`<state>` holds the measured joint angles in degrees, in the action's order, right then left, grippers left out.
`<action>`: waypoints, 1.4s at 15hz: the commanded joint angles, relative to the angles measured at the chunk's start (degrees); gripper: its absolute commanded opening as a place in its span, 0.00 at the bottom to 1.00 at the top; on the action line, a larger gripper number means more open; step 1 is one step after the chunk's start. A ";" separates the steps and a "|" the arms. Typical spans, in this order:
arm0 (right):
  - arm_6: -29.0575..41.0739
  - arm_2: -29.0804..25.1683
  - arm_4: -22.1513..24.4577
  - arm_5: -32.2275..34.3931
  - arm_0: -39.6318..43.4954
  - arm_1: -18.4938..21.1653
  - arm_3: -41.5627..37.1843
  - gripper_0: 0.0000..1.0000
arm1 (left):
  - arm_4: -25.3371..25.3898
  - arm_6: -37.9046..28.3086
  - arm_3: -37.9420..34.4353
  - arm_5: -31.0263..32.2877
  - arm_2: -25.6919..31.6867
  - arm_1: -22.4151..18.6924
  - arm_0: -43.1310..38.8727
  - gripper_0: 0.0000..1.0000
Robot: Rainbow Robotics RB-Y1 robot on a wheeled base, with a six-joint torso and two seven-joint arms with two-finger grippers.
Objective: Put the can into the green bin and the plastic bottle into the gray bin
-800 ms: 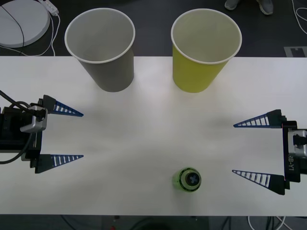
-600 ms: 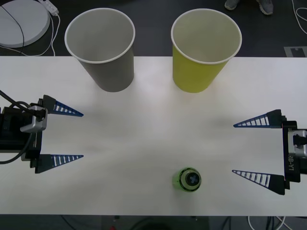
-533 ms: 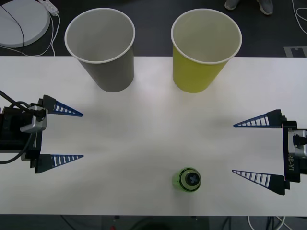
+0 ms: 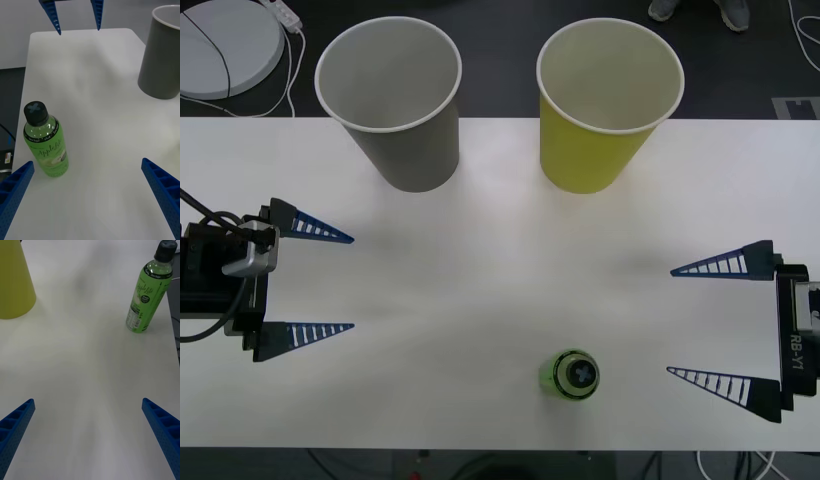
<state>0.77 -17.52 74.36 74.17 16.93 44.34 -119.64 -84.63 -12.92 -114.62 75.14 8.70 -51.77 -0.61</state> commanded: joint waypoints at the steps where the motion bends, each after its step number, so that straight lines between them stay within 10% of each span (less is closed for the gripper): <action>1: -7.45 2.31 -7.03 -7.46 3.46 5.23 0.02 1.00 | -0.01 0.00 0.01 0.01 0.00 0.00 -0.01 1.00; 11: -29.07 9.87 -20.48 -11.85 9.27 15.69 11.62 1.00 | -0.01 0.00 0.01 0.01 0.00 0.00 -0.01 1.00; 21: -41.90 23.67 -33.05 -8.95 3.02 17.10 26.65 1.00 | -0.01 0.00 0.01 0.01 0.00 0.00 -0.01 1.00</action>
<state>-40.86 5.35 41.81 64.66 20.59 61.44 -93.86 -84.63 -12.92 -114.62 75.14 8.70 -51.77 -0.61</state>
